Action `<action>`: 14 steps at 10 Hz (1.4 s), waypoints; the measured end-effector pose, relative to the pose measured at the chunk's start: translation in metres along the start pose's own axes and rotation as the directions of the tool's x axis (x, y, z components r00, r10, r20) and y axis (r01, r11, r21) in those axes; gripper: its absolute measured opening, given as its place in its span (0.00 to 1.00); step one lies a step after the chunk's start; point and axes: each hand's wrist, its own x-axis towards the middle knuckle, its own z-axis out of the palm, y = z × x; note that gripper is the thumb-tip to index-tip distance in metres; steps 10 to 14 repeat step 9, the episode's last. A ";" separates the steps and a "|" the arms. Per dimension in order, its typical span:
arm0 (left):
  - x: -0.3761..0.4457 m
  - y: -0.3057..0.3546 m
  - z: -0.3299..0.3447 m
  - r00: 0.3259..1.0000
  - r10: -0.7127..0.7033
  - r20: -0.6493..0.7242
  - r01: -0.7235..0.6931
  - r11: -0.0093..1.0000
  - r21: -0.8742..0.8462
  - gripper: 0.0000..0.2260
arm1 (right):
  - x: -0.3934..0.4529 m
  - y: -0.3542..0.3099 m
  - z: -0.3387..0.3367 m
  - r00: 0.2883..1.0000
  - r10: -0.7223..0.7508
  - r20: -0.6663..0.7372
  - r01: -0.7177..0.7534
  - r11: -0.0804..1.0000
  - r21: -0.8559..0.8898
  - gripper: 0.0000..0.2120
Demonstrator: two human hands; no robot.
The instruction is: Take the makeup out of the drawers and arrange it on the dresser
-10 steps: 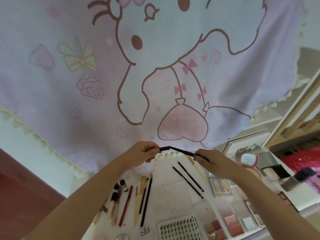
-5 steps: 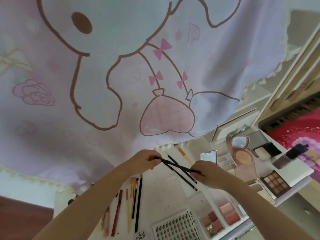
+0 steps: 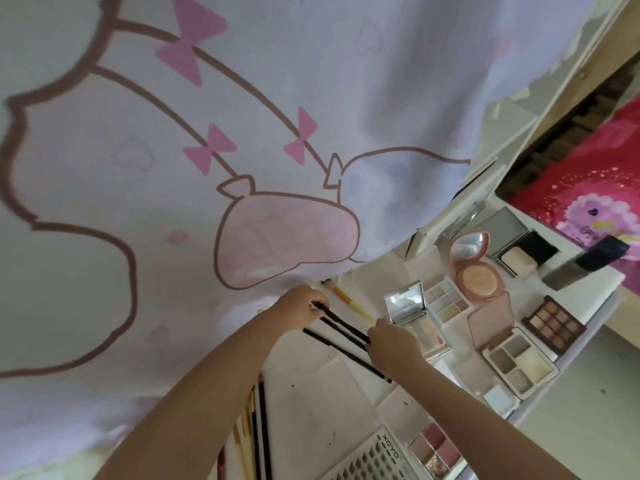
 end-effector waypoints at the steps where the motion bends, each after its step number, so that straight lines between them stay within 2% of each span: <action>1: 0.015 0.001 0.006 1.000 0.011 0.006 -0.011 1.000 -0.002 0.09 | 0.007 0.002 0.001 0.999 0.053 0.009 -0.053 0.999 -0.008 0.11; 3: 0.026 -0.004 0.022 0.999 0.025 0.021 -0.027 0.996 0.086 0.10 | 0.010 0.001 0.006 0.997 0.073 0.020 -0.073 0.997 -0.019 0.12; 5: 0.023 -0.010 0.024 1.000 0.012 -0.016 -0.011 0.998 0.056 0.11 | 0.010 0.001 0.006 0.996 0.085 0.016 -0.085 0.996 0.009 0.12; 7: -0.013 -0.020 0.037 0.969 -0.022 -0.246 0.010 0.999 -0.051 0.16 | 0.005 0.001 0.005 0.998 0.053 -0.015 -0.053 0.999 -0.003 0.11; 8: -0.045 -0.028 0.065 0.946 -0.013 -0.325 0.019 1.000 0.015 0.19 | -0.001 0.000 0.000 0.994 -0.029 -0.103 0.025 0.999 -0.037 0.11; 9: -0.071 -0.027 0.087 0.949 0.008 -0.315 0.028 0.993 0.111 0.22 | -0.005 -0.002 -0.016 0.979 -0.118 -0.165 0.119 0.993 -0.006 0.13; 14: -0.071 -0.027 0.087 0.949 0.008 -0.315 0.028 0.993 0.111 0.22 | -0.005 -0.002 -0.016 0.979 -0.118 -0.165 0.119 0.993 -0.006 0.13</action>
